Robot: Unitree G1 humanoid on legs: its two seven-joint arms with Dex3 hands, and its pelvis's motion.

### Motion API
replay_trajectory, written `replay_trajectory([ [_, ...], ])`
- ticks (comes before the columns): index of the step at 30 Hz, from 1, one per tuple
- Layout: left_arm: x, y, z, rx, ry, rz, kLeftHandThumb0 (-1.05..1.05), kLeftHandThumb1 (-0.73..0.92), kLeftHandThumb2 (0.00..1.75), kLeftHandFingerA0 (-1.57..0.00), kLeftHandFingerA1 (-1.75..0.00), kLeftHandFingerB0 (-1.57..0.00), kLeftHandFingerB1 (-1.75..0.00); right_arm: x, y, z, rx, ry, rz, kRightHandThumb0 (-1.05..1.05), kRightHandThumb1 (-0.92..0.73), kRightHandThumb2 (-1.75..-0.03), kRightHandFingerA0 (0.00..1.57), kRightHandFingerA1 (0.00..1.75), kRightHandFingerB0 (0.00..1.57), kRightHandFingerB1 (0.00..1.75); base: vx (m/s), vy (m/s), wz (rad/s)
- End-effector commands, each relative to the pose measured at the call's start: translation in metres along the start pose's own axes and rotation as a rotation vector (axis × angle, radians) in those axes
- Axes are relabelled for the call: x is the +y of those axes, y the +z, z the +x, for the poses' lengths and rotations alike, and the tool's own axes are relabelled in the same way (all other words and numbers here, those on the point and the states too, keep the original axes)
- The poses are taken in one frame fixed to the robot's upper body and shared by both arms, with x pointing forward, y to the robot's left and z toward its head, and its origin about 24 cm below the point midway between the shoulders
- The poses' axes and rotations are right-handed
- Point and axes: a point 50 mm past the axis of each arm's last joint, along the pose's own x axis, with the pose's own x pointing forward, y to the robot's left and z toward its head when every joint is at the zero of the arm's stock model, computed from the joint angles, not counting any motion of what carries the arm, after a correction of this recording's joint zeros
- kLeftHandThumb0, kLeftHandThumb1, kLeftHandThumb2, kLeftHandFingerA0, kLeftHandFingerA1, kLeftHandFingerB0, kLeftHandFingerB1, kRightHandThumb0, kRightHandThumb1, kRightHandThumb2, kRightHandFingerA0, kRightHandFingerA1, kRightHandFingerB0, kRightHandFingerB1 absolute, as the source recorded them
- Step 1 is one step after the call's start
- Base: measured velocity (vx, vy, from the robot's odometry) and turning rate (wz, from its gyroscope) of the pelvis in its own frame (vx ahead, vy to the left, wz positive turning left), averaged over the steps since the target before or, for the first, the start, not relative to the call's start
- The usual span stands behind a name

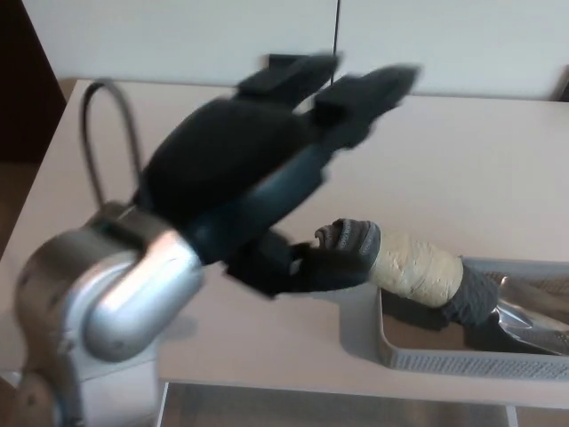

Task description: The robot walks towards a desk on which a shovel is kept on the left hand side and a container is kept on the right hand side. The robot picks up the shovel using its left hand and places it in the container.

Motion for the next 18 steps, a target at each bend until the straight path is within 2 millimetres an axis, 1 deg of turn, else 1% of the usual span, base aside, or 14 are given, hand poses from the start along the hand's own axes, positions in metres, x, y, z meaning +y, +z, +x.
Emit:
replay_trajectory([
  [1, 0.003, -0.036, -0.179, -0.335, -0.204, -0.661, -0.90, 0.58, 1.01, -0.01, -0.30, -0.14, -0.28, 0.013, -0.041, -0.014, 0.057, -0.059, 0.120, -0.59, -0.44, -0.83, 0.33, 0.53, 0.23, 0.46, 0.00, 0.000, 0.00],
  [2, 0.004, -0.044, -0.194, -0.345, -0.253, -0.733, -0.40, 0.25, 0.97, -0.01, -0.51, 0.00, -0.48, 0.014, -0.043, -0.014, 0.066, -0.060, 0.112, -0.62, -0.46, -0.84, 0.36, 0.53, 0.22, 0.45, 0.00, 0.000, 0.00],
  [3, 0.004, -0.050, -0.203, -0.379, -0.262, -0.780, -1.00, 0.62, 1.09, -0.06, -0.40, -0.15, -0.40, 0.013, -0.044, -0.014, 0.076, -0.065, 0.108, -0.63, -0.47, -0.84, 0.36, 0.53, 0.24, 0.45, 0.00, 0.000, 0.00],
  [4, 0.006, -0.055, -0.210, -0.379, -0.296, -0.819, -1.05, 0.87, 0.68, -0.15, -0.33, -0.22, -0.32, 0.012, -0.045, -0.014, 0.081, -0.071, 0.110, -0.63, -0.47, -0.84, 0.36, 0.53, 0.24, 0.45, 0.00, 0.000, 0.00],
  [5, 0.010, -0.061, -0.218, -0.349, -0.367, -0.848, -1.05, 0.66, 1.06, -0.15, -0.41, -0.20, -0.42, 0.011, -0.046, -0.014, 0.085, -0.077, 0.112, -0.63, -0.47, -0.84, 0.36, 0.53, 0.24, 0.45, 0.00, 0.000, 0.00],
  [8, 0.020, -0.066, -0.229, -0.268, -0.456, -0.872, -1.05, 0.60, 1.08, -0.10, -0.39, -0.19, -0.41, 0.009, -0.047, -0.013, 0.089, -0.094, 0.137, -0.61, -0.46, -0.83, 0.32, 0.51, 0.27, 0.47, 0.00, 0.000, 0.00],
  [9, 0.021, -0.068, -0.231, -0.267, -0.455, -0.882, -1.05, 0.81, 0.69, -0.17, -0.30, -0.24, -0.30, 0.009, -0.048, -0.013, 0.089, -0.096, 0.144, -0.60, -0.45, -0.82, 0.31, 0.51, 0.28, 0.47, 0.00, 0.000, 0.00],
  [11, 0.024, -0.064, -0.233, -0.224, -0.495, -0.895, -1.00, 0.87, 0.67, -0.17, -0.37, -0.23, -0.31, 0.010, -0.049, -0.013, 0.094, -0.095, 0.156, -0.57, -0.44, -0.81, 0.33, 0.52, 0.26, 0.46, 0.00, 0.000, 0.00],
  [12, 0.031, -0.060, -0.230, -0.097, -0.605, -0.886, -0.75, 0.92, 0.69, -0.21, -0.46, -0.29, -0.36, 0.009, -0.050, -0.013, 0.098, -0.094, 0.146, -0.57, -0.44, -0.81, 0.34, 0.52, 0.26, 0.46, 0.00, 0.000, 0.00],
  [13, 0.033, -0.059, -0.233, -0.179, -0.558, -0.901, -0.77, 0.92, 0.70, -0.25, -0.44, -0.27, -0.31, 0.009, -0.050, -0.013, 0.101, -0.092, 0.144, -0.57, -0.44, -0.81, 0.33, 0.52, 0.25, 0.46, 0.00, 0.000, 0.00],
  [14, 0.030, -0.061, -0.239, -0.214, -0.506, -0.921, -0.93, 0.89, 0.68, -0.22, -0.39, -0.21, -0.30, 0.009, -0.051, -0.012, 0.101, -0.095, 0.144, -0.58, -0.44, -0.81, 0.33, 0.52, 0.26, 0.46, 0.00, 0.000, 0.00],
  [15, 0.027, -0.063, -0.241, -0.234, -0.474, -0.931, -0.93, 0.89, 0.68, -0.22, -0.39, -0.21, -0.30, 0.009, -0.051, -0.012, 0.101, -0.096, 0.147, -0.58, -0.44, -0.81, 0.33, 0.52, 0.26, 0.46, 0.00, 0.000, 0.00],
  [16, 0.027, -0.068, -0.244, -0.240, -0.441, -0.918, -1.01, 0.62, 1.08, -0.17, -0.45, -0.11, -0.39, 0.008, -0.051, -0.012, 0.098, -0.100, 0.157, -0.58, -0.44, -0.80, 0.34, 0.52, 0.27, 0.46, 0.00, 0.000, 0.00],
  [18, 0.026, -0.074, -0.247, -0.241, -0.408, -0.900, -1.04, 0.61, 1.07, -0.15, -0.43, -0.04, -0.37, 0.008, -0.050, -0.012, 0.090, -0.107, 0.168, -0.60, -0.44, -0.80, 0.35, 0.52, 0.27, 0.46, 0.00, 0.000, 0.00],
])
